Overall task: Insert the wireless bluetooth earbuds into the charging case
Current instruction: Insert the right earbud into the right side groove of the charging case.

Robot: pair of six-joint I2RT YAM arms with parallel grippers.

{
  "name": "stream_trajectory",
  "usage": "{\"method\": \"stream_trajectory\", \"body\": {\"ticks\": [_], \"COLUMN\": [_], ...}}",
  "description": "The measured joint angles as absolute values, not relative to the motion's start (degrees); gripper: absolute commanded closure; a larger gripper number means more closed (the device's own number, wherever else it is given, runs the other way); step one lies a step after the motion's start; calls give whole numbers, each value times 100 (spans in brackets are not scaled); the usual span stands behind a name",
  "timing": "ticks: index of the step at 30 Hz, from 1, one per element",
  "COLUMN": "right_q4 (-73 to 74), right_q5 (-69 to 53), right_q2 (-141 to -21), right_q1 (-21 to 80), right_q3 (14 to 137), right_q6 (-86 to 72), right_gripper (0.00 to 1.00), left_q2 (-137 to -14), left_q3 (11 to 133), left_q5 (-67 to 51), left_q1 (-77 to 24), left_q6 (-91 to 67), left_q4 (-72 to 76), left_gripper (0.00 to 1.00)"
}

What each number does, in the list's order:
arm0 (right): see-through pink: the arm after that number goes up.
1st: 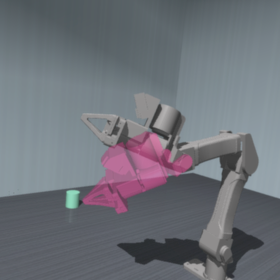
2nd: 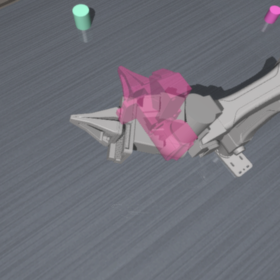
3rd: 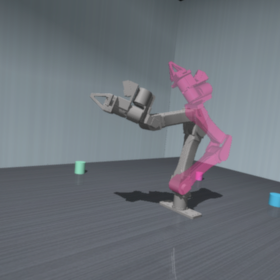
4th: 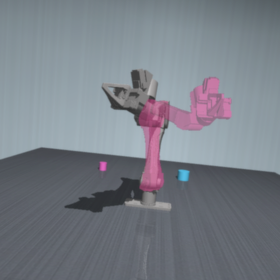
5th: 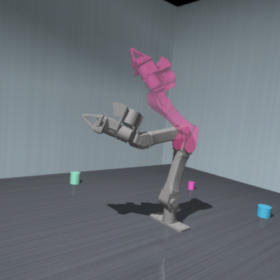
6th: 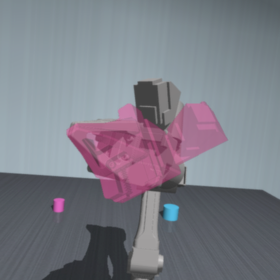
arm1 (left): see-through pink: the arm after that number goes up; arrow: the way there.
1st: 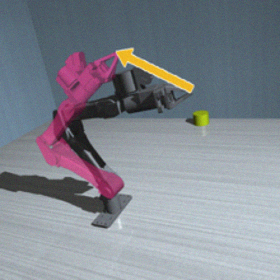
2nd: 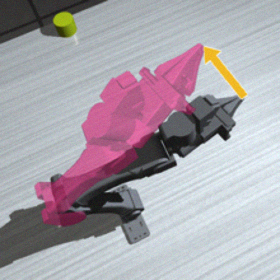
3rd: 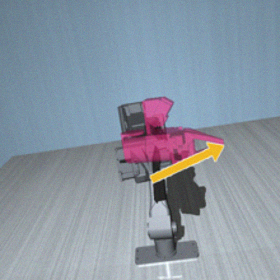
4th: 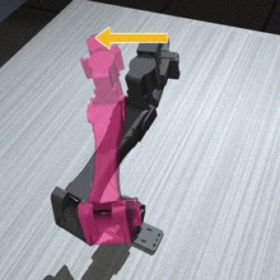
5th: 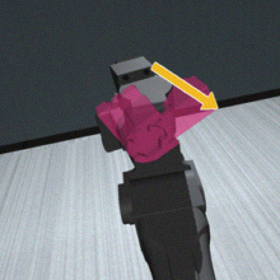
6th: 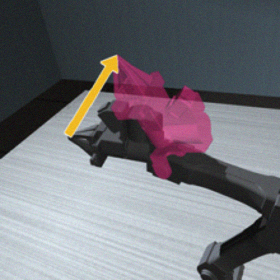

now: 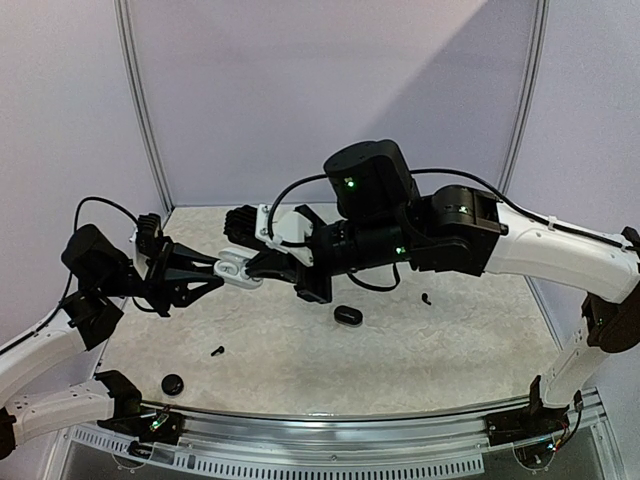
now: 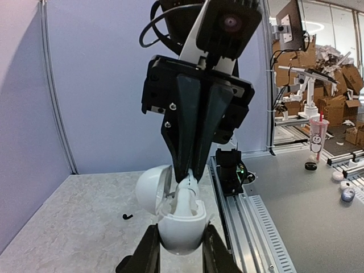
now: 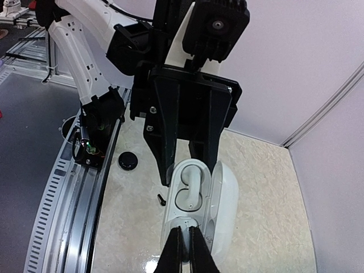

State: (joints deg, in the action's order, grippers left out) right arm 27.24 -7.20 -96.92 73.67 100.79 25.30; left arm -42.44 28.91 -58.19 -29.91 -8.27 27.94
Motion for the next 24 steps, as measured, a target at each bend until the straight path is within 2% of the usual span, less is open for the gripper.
{"method": "stream_trajectory", "body": {"ticks": [4,11,18,24], "right_q4": [2652,2563,2565,2561], "right_q5": [-749,-755,-744,-762], "right_q2": [-9688,-9686,-9686,-9620], "right_q1": [7336,7301,7299,7299], "right_q3": [10042,9972,9944,9948], "right_q6": [2528,2493,2471,2401], "right_gripper": [100,78,72,63], "left_q2": [-4246,-4244,-4244,-4244], "left_q3": [2891,2891,2891,2888], "left_q5": [-5776,-5699,-5610,-5430], "left_q1": [-2991,-2995,-2995,-2998], "left_q6": [-884,-958,-972,-1002], "left_q4": [2799,2834,2851,2823], "left_gripper": [100,100,100,100]}}
